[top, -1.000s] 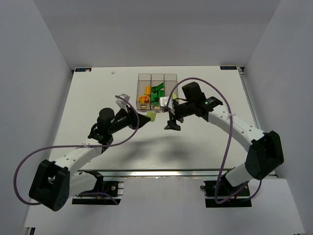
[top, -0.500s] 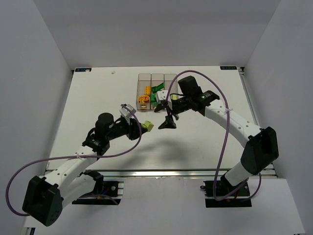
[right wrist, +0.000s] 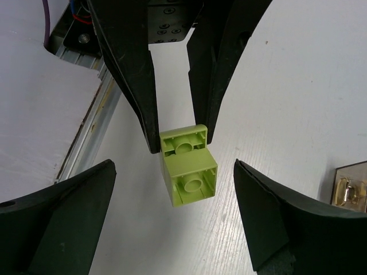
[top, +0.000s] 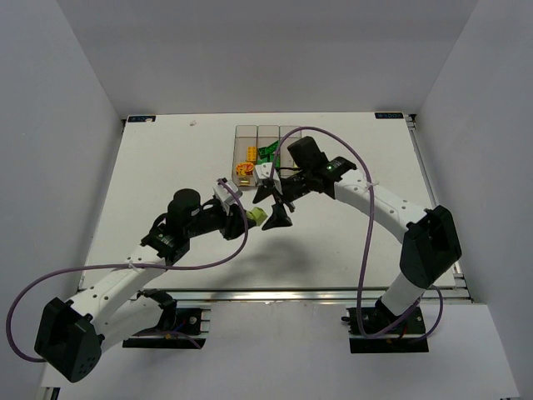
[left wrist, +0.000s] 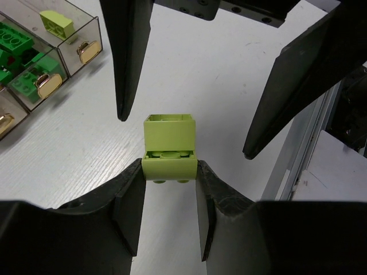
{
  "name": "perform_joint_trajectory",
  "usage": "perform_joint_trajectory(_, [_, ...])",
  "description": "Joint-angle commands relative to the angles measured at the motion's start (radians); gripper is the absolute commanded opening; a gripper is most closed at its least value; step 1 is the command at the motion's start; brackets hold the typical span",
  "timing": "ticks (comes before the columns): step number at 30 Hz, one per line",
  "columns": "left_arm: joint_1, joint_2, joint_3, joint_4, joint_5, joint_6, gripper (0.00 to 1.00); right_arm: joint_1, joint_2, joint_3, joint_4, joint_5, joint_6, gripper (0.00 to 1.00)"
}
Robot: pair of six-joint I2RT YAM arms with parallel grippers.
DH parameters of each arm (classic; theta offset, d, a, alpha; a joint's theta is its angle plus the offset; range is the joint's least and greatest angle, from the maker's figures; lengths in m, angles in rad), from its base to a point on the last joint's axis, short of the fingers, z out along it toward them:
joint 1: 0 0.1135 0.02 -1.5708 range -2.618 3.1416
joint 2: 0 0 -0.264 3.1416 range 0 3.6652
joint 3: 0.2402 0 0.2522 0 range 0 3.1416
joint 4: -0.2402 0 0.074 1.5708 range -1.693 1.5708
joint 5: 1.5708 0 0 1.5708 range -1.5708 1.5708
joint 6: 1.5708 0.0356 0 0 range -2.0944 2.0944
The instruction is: Sort the legos into containers by color
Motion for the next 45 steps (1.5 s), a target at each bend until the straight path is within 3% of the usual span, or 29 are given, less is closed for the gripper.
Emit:
perform_joint_trajectory(1, [-0.015,-0.004,0.04,-0.013,-0.012,0.038,0.01,0.005,0.008,0.05,-0.016,-0.04,-0.02,0.87])
perform_joint_trajectory(14, [-0.044,0.006,0.052,-0.053,-0.038,0.054,0.01,0.006,0.054,0.091,-0.143,-0.043,-0.141,0.65])
perform_joint_trajectory(25, [-0.05,0.006,0.069,-0.059,-0.048,0.058,0.01,0.006,0.063,0.085,-0.159,-0.041,-0.172,0.64])
perform_joint_trajectory(41, [-0.055,0.0,0.052,-0.073,-0.062,0.06,0.01,0.0,0.054,0.091,-0.208,-0.021,-0.232,0.23])
perform_joint_trajectory(45, [-0.053,-0.013,0.031,-0.07,-0.071,0.058,0.0,-0.043,0.04,0.081,-0.202,-0.011,-0.225,0.17])
